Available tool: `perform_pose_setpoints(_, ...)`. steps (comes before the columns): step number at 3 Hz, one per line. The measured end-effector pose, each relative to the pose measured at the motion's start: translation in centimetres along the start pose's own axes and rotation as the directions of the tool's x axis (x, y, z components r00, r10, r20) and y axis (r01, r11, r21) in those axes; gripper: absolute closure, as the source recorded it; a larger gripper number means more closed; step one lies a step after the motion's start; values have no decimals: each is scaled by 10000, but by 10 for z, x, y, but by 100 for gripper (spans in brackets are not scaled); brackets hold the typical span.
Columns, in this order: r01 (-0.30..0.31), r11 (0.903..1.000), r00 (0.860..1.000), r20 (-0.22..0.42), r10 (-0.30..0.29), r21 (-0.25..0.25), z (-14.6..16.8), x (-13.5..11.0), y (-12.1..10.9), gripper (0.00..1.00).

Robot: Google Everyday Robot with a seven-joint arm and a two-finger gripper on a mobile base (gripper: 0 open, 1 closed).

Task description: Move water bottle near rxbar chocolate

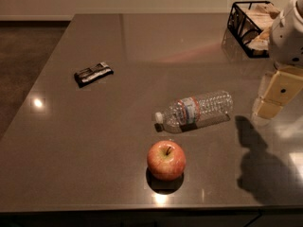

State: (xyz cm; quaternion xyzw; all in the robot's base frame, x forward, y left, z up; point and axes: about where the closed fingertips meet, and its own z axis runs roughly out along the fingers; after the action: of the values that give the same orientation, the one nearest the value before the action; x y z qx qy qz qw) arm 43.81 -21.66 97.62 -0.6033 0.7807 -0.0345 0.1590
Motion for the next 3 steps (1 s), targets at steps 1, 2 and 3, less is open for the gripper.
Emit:
perform_pose_setpoints(1, 1, 10000, 10000, 0, -1, -1, 0, 0, 0, 0)
perform_pose_setpoints(2, 33, 9999, 10000, -5, -33, -136, 0, -2, -2, 0)
perform_pose_setpoints(3, 216, 9969, 9992, 352, -190, -761, 26, -16, -3, 0)
